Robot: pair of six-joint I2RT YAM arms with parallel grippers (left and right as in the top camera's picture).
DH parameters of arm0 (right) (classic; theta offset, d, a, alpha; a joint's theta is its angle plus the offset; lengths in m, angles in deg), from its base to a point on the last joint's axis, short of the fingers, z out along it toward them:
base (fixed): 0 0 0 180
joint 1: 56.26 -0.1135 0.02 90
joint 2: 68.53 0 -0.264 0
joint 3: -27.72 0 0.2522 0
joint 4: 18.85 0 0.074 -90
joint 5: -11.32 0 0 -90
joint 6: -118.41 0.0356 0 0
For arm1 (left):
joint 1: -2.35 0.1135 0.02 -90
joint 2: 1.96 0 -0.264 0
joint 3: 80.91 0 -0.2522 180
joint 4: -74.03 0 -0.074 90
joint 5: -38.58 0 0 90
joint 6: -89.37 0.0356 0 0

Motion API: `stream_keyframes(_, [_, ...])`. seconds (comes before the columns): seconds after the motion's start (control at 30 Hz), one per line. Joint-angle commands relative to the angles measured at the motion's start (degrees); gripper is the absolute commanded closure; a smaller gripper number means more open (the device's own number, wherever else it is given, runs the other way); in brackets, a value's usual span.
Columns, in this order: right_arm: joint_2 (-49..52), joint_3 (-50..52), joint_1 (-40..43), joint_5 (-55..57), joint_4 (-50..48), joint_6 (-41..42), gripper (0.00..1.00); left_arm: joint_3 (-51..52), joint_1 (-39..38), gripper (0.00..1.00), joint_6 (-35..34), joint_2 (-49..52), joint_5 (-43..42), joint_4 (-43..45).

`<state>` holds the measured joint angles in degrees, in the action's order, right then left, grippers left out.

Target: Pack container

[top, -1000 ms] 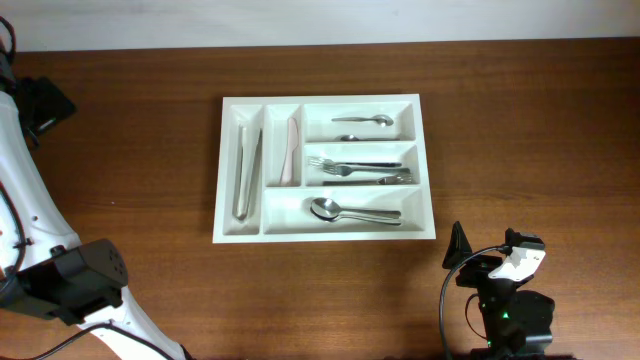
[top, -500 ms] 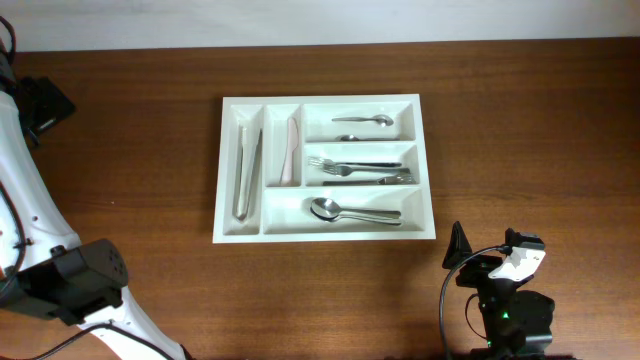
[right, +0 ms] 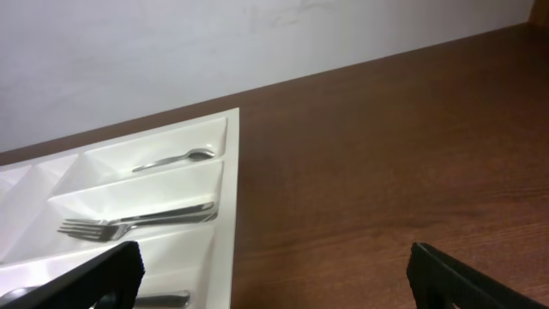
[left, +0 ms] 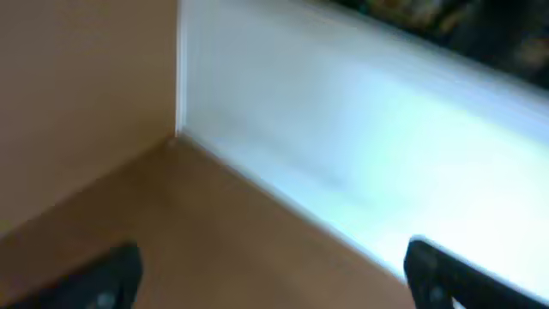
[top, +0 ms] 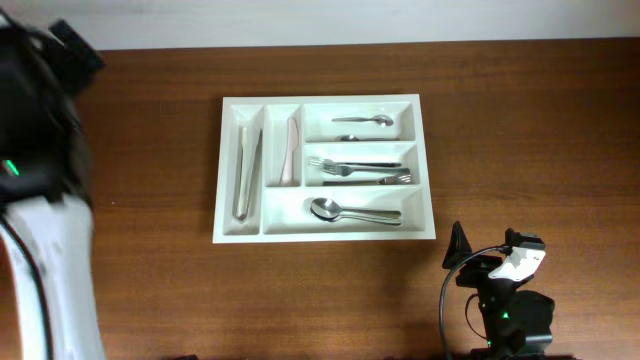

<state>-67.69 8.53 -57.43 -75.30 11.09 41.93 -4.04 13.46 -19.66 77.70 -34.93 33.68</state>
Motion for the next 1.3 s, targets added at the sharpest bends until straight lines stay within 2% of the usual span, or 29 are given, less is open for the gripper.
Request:
stream_keyframes(0.0, [-0.63, 0.52, -0.33, -0.31, -0.17, 0.48, 0.01, 13.57, -2.01, 0.01, 0.68, -7.04, 1.53, 5.73])
stream_keyframes(0.23, [-0.63, 0.5, -0.33, -0.31, -0.17, 0.48, 0.01, 39.54, -4.94, 0.01, 0.66, -22.8, 1.29, 11.37])
stream_keyframes(0.47, [-0.63, 0.5, -0.33, -0.31, -0.17, 0.48, 0.01, 65.68, -5.97, 0.01, 0.68, -38.53, 1.31, 30.32])
stream_keyframes(0.6, [-0.63, 0.5, -0.33, -0.31, -0.17, 0.5, 0.01, 76.37, -6.82, 0.01, 0.68, -48.04, 1.51, 37.66])
stream_keyframes(0.77, [-0.63, 0.52, -0.33, -0.31, -0.17, 0.48, 0.01, 82.16, -7.1, 0.01, 0.68, -59.04, 1.46, 35.65])
stream_keyframes(0.9, [-0.63, 0.52, -0.33, -0.31, -0.17, 0.5, 0.01, 83.8, -7.13, 0.01, 0.68, -65.85, 1.44, 30.1])
stream_keyframes(1.13, [-0.63, 0.52, -0.33, -0.31, -0.17, 0.48, 0.01, 84.19, -7.63, 0.01, 0.68, -73.55, 1.49, 22.03])
stream_keyframes(1.27, [-0.63, 0.5, -0.33, -0.31, -0.17, 0.5, 0.01, 86.05, -9.6, 0.01, 0.68, -76.78, 1.46, 20.96])
